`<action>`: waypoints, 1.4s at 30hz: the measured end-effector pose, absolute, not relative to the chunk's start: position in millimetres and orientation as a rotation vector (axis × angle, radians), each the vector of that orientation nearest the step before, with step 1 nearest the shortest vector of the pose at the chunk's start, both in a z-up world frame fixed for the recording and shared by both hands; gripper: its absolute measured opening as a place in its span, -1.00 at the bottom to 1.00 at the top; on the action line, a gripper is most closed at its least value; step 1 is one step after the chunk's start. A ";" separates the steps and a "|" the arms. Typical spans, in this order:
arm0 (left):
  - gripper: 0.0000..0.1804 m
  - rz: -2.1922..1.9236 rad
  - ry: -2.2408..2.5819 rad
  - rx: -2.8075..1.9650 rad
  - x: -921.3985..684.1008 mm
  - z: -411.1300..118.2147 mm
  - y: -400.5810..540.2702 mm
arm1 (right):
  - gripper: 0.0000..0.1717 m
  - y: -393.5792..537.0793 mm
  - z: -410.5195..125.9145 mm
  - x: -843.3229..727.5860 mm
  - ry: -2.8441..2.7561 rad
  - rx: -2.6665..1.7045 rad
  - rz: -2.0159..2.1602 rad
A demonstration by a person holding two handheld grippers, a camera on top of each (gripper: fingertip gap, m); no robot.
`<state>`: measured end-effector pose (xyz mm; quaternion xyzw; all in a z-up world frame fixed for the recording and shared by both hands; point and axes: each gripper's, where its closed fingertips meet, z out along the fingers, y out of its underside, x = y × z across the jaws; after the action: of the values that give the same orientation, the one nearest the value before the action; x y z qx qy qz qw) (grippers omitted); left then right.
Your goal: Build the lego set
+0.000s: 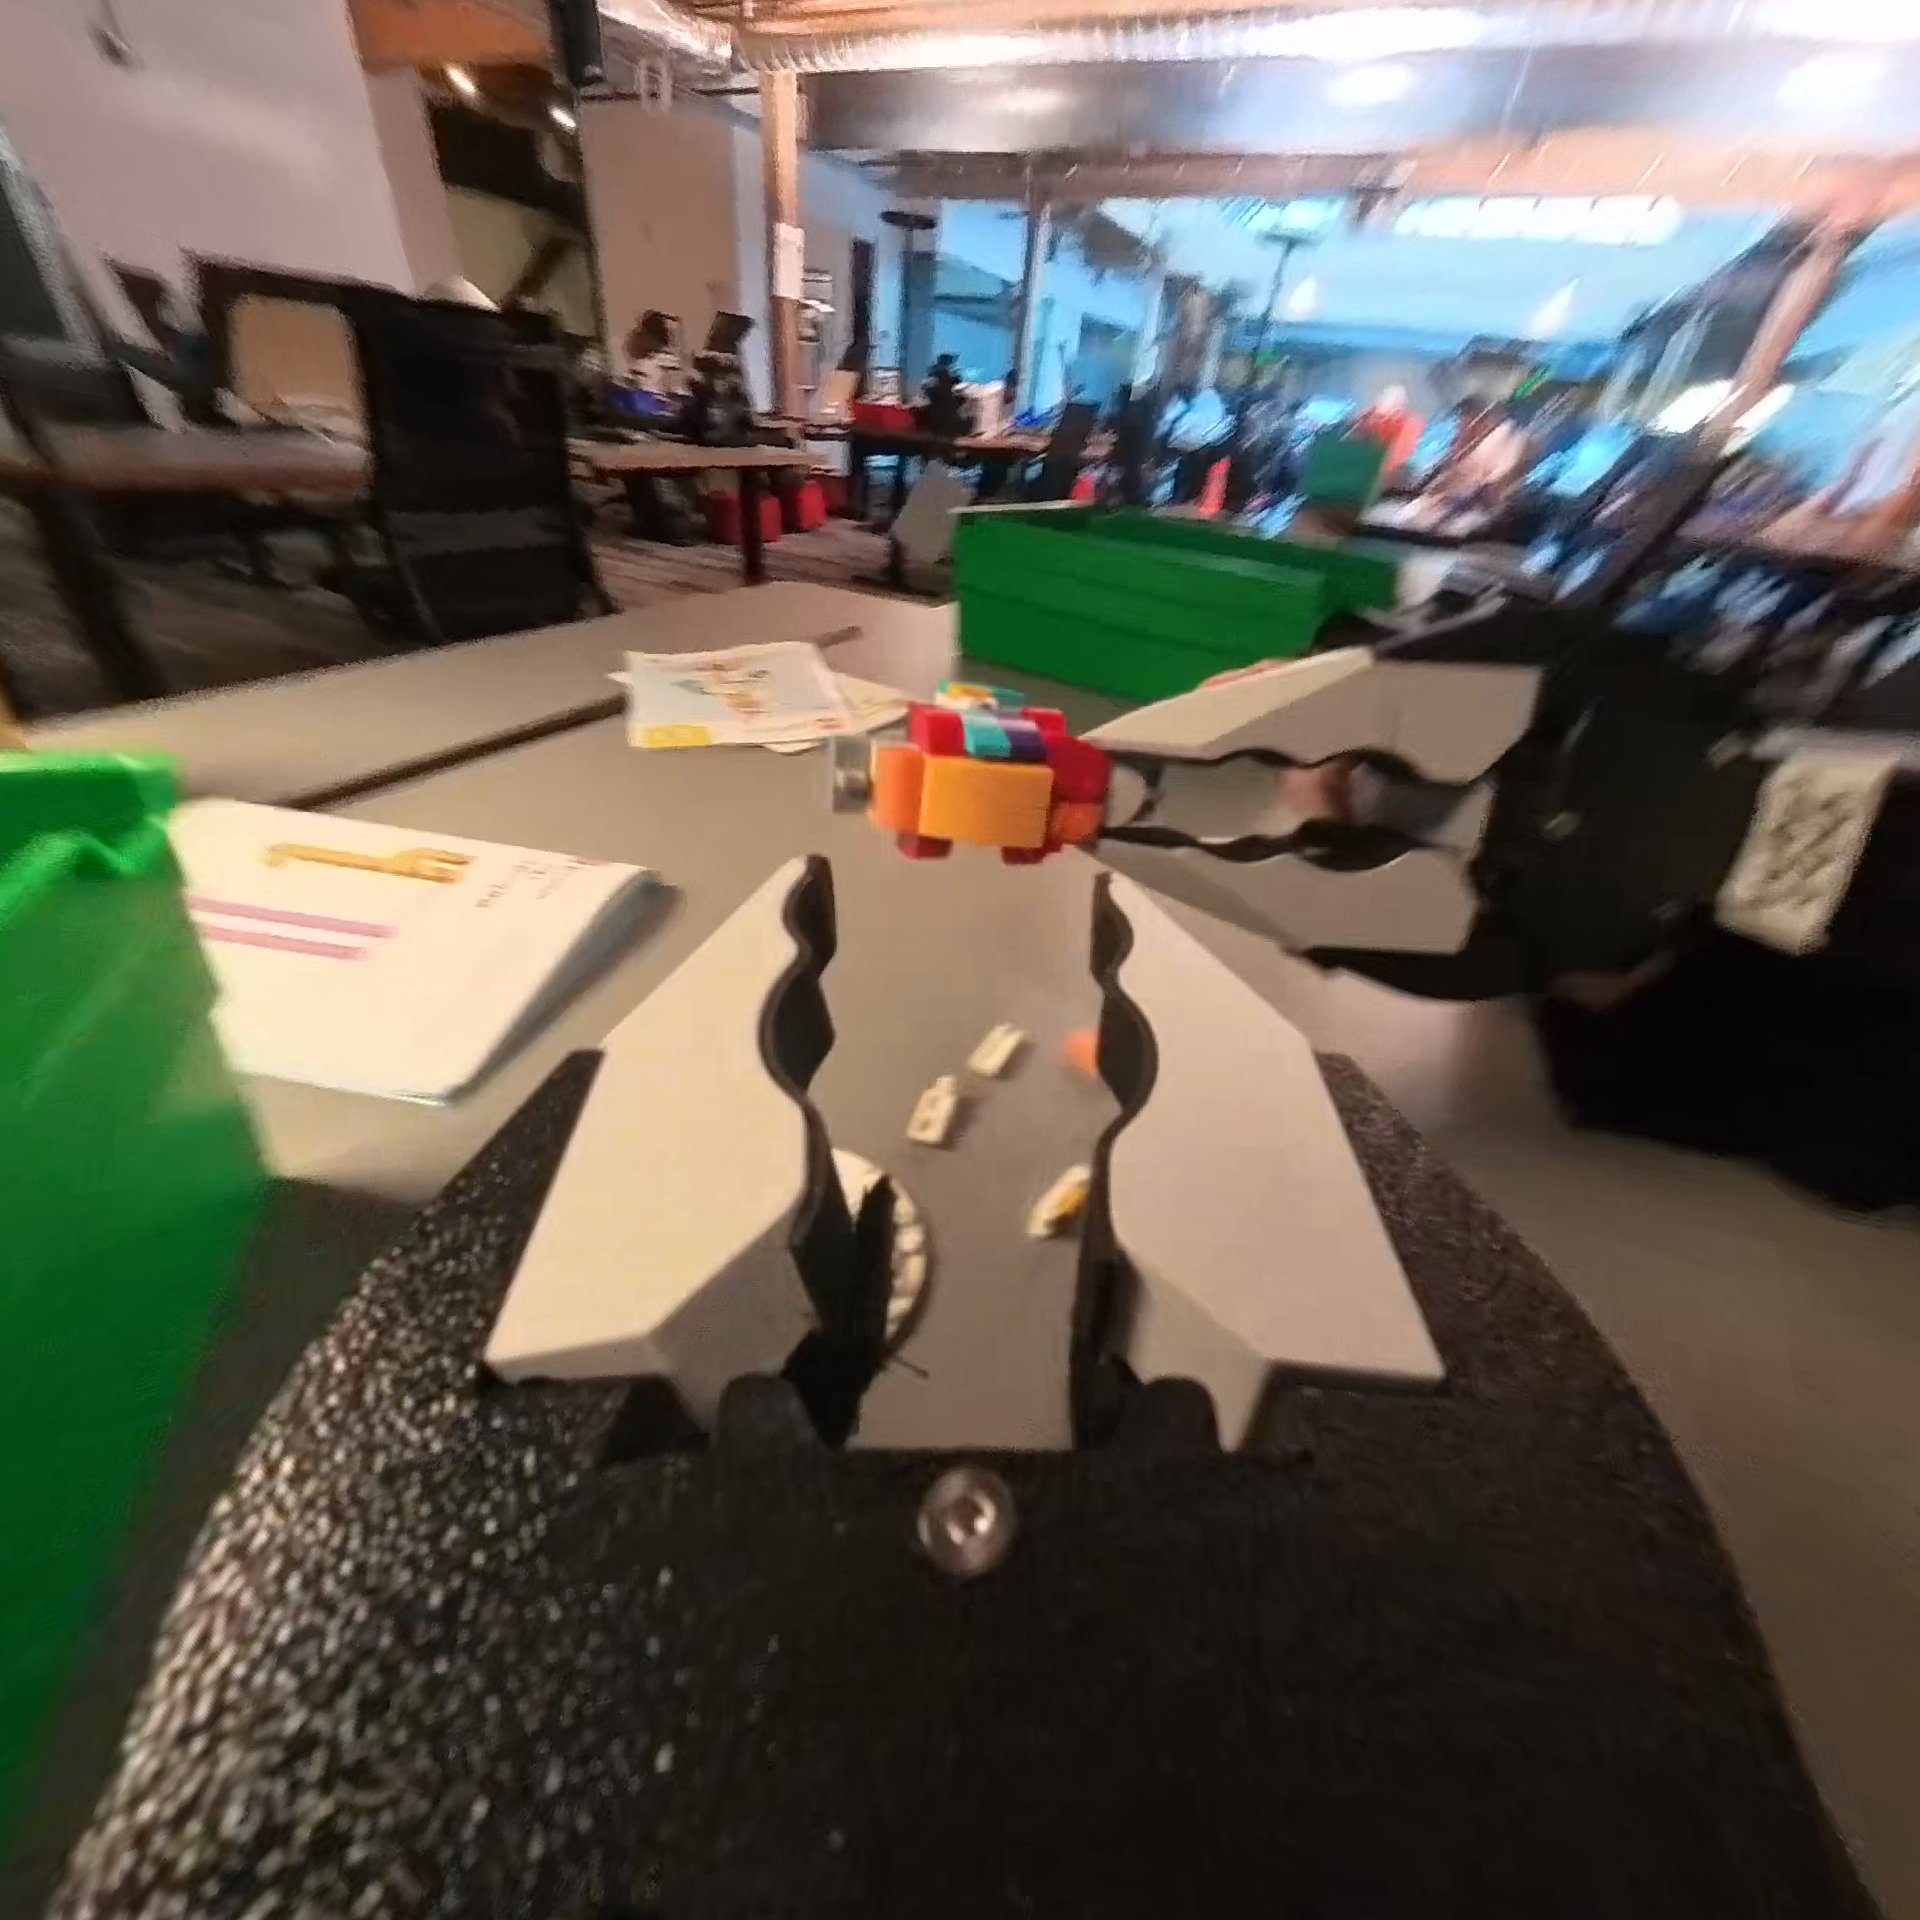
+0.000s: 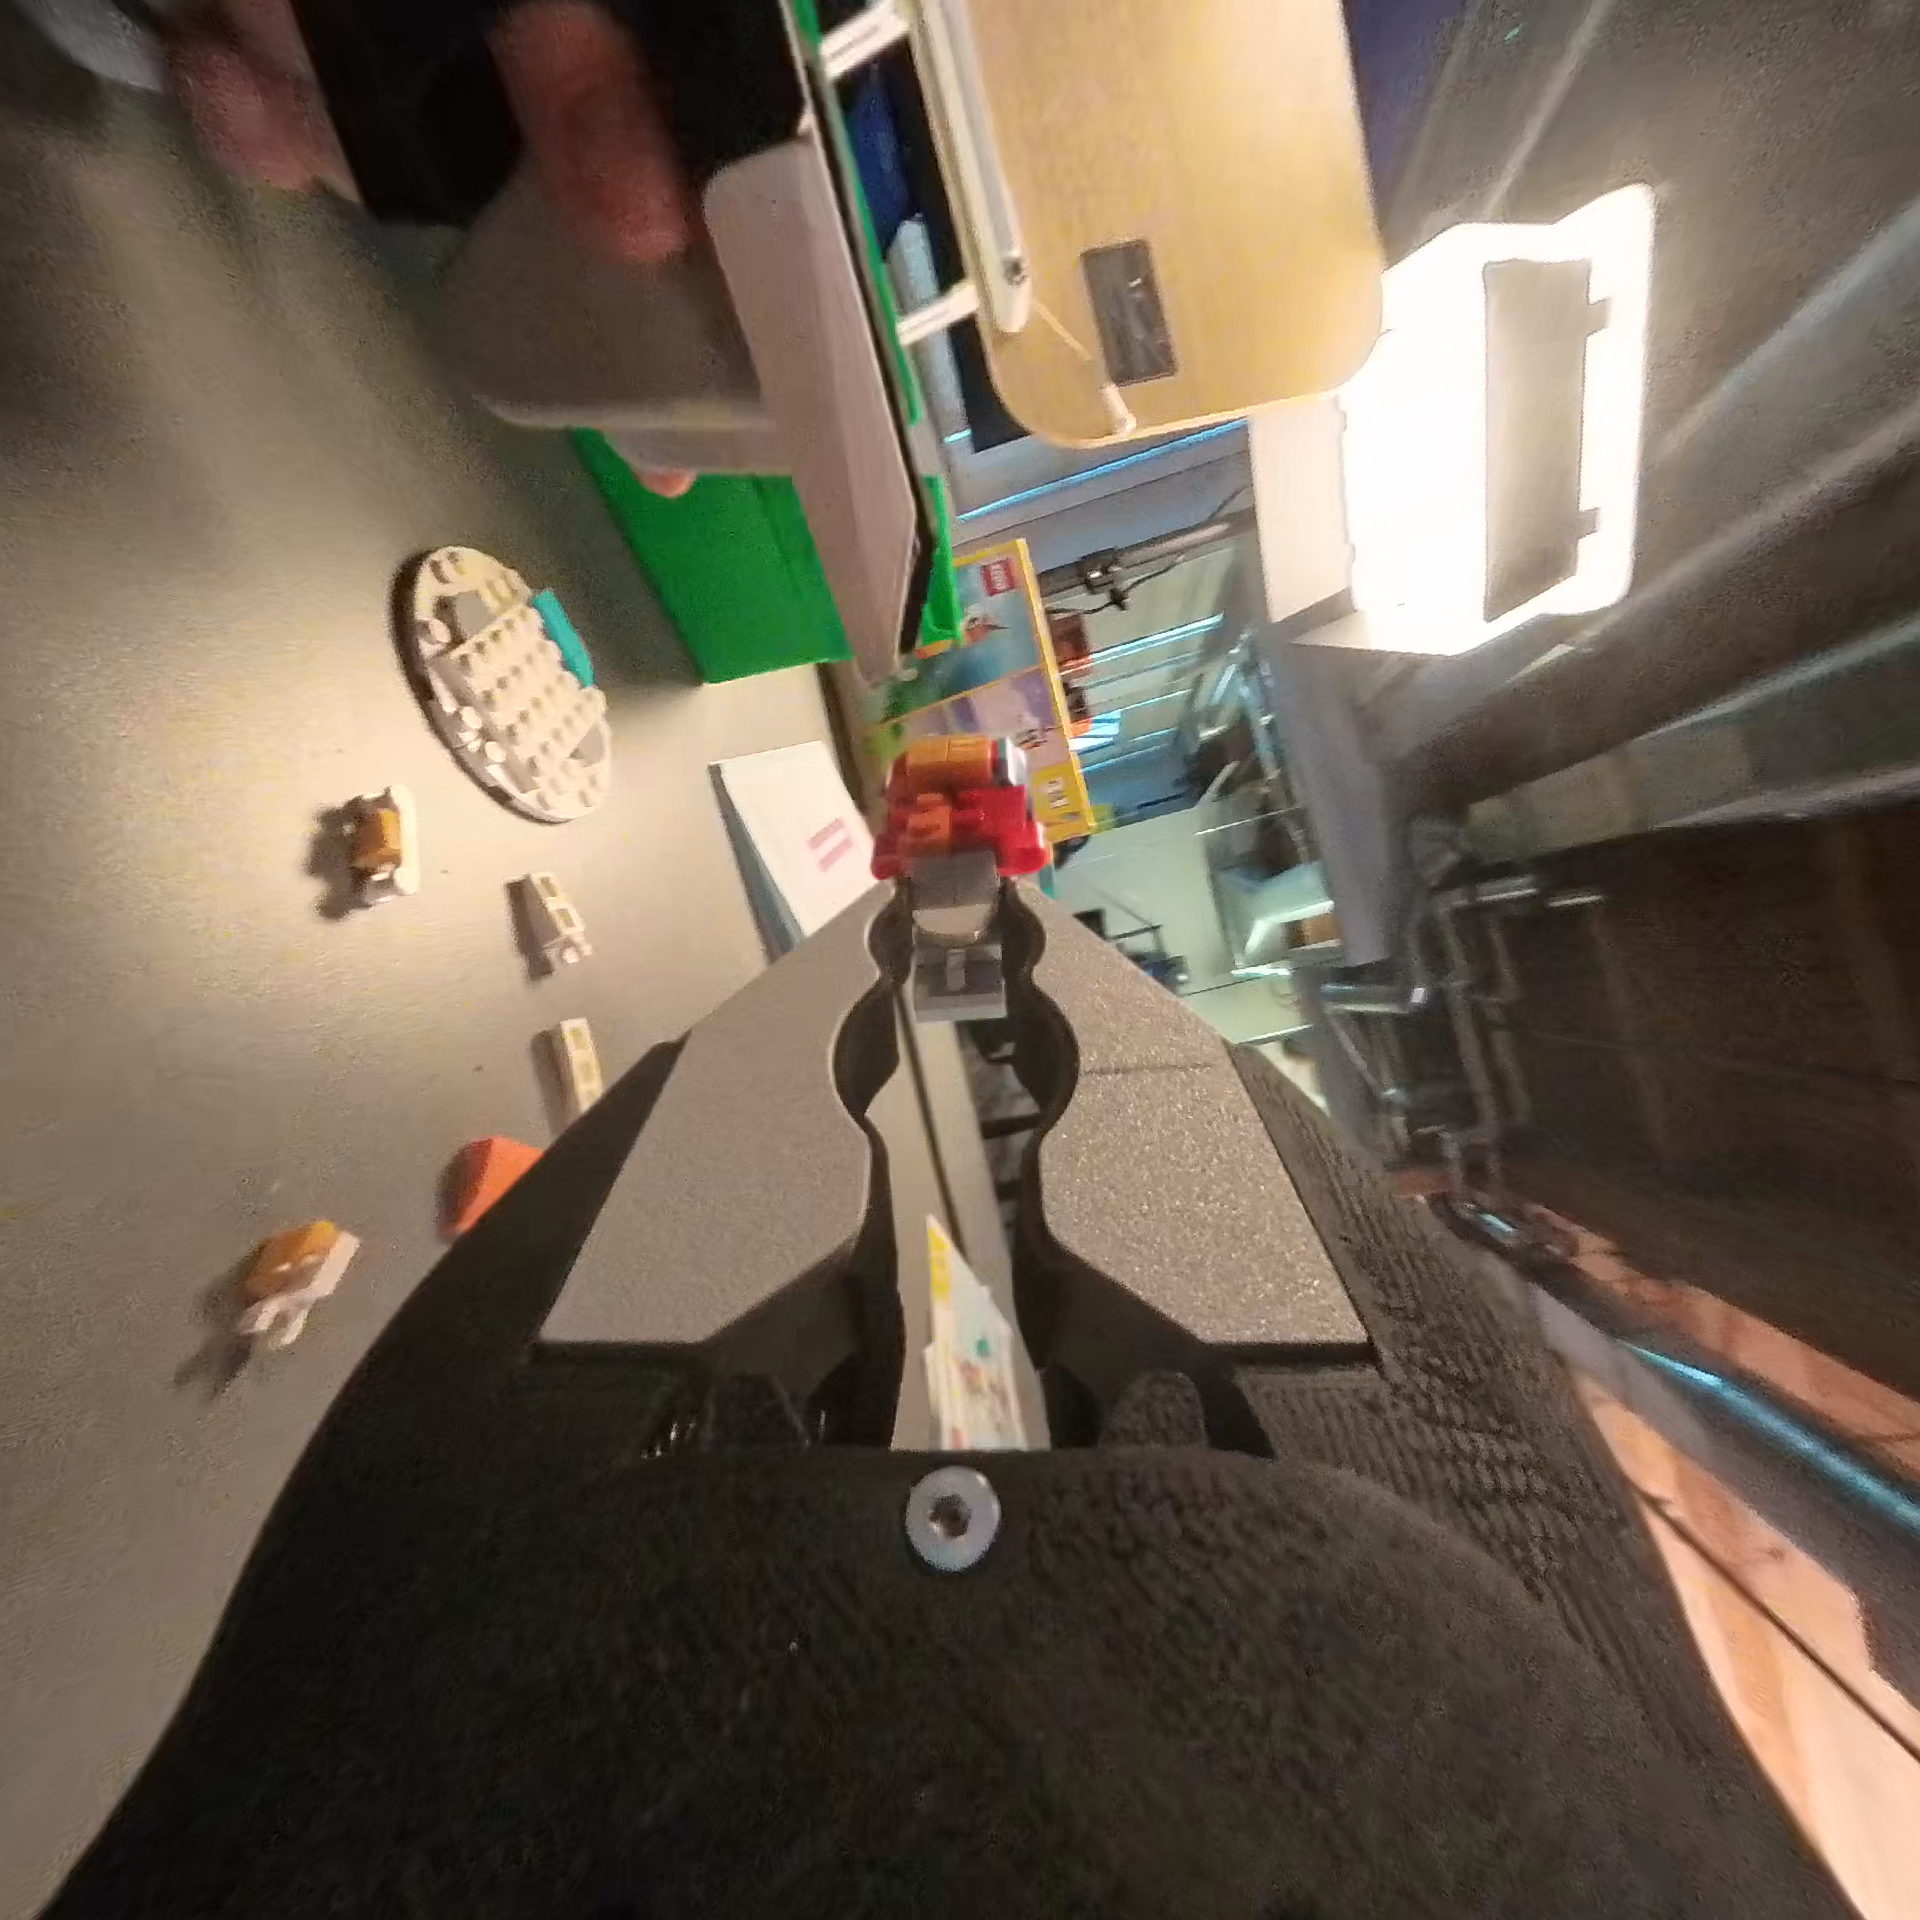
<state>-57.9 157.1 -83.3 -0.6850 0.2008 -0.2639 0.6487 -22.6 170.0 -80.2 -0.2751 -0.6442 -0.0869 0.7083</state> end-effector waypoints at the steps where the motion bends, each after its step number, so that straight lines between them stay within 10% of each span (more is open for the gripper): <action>1: -0.46 -0.723 0.413 -1.555 -55.1 -80.3 155.1 | -0.83 168.3 -75.1 -22.0 -1.406 -0.580 -0.209; 19: -0.60 -1.413 0.132 -1.538 -48.7 -71.0 147.0 | -0.83 130.9 -77.1 -38.7 -1.423 -0.224 -0.397; 26: -0.62 -0.915 0.394 -1.572 -55.8 -78.6 151.2 | -0.45 129.1 -78.6 -32.9 -1.408 -0.874 0.668; 42: -0.63 -0.563 0.988 -1.432 -16.7 -97.9 114.8 | -0.86 113.4 -89.2 -18.5 -1.517 -1.070 1.152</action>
<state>-16.7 114.8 -97.9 -0.6202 0.4279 -0.2441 0.6105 -18.5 113.4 -89.2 -0.4349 -0.6165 0.4681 0.4602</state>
